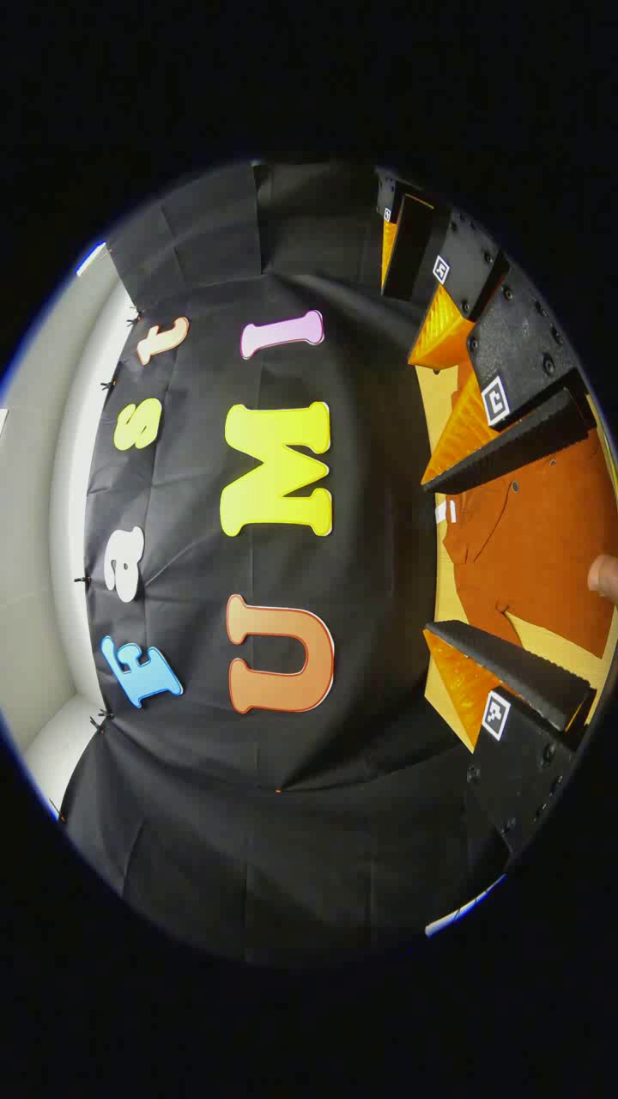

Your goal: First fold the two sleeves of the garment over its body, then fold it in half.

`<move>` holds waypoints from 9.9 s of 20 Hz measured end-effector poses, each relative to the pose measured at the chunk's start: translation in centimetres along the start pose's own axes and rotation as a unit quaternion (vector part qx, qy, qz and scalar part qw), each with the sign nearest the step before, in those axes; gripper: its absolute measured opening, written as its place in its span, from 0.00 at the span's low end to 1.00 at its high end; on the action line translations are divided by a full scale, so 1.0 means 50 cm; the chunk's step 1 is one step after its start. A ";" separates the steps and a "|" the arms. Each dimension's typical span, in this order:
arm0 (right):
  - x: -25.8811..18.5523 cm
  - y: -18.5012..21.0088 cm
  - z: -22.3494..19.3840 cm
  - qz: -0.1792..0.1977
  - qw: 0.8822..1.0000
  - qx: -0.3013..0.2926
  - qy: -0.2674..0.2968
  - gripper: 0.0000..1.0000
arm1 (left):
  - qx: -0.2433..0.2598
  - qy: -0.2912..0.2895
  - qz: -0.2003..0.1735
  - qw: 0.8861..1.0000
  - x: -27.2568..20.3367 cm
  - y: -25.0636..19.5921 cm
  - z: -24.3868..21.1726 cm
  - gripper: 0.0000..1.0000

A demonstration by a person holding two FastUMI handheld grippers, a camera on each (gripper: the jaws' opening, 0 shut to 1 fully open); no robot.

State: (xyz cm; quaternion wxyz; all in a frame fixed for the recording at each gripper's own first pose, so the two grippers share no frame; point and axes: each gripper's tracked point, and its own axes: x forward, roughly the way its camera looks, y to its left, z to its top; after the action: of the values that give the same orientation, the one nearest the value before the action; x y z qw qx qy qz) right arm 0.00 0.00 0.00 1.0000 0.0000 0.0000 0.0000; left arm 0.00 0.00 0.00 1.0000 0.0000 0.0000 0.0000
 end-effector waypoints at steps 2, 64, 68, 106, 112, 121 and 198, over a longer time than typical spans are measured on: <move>-0.001 -0.003 -0.004 -0.001 1.000 0.001 0.002 0.93 | 0.000 0.002 -0.001 1.000 -0.002 -0.002 -0.007 0.96; 0.229 -0.526 -0.245 -0.157 0.972 0.036 0.170 0.95 | -0.020 0.169 0.002 0.985 -0.003 -0.115 -0.251 0.96; 0.259 -0.668 -0.343 -0.189 0.956 0.033 0.220 0.95 | -0.016 0.201 0.017 0.979 -0.023 -0.115 -0.287 0.96; 0.264 -1.002 -0.721 -0.155 0.703 0.356 0.596 0.34 | -0.070 0.308 0.162 0.935 -0.151 -0.046 -0.445 0.97; 0.270 -0.973 -0.723 -0.129 0.702 0.359 0.602 0.03 | -0.059 0.289 0.166 0.941 -0.149 -0.051 -0.417 0.97; 0.290 -0.942 -0.636 -0.114 0.744 0.352 0.557 0.04 | 0.012 0.276 0.147 0.950 -0.193 0.038 -0.417 0.97; 0.028 -0.037 -0.553 0.173 0.722 0.191 0.642 0.97 | -0.327 0.543 0.315 0.707 0.061 0.736 -0.700 0.92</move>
State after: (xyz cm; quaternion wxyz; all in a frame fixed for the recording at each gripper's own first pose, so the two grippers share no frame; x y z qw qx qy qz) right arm 1.38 -1.87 -27.65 0.7222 0.1908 0.6420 0.1728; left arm 3.05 36.81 -34.99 0.7069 -0.3271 0.5426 0.3145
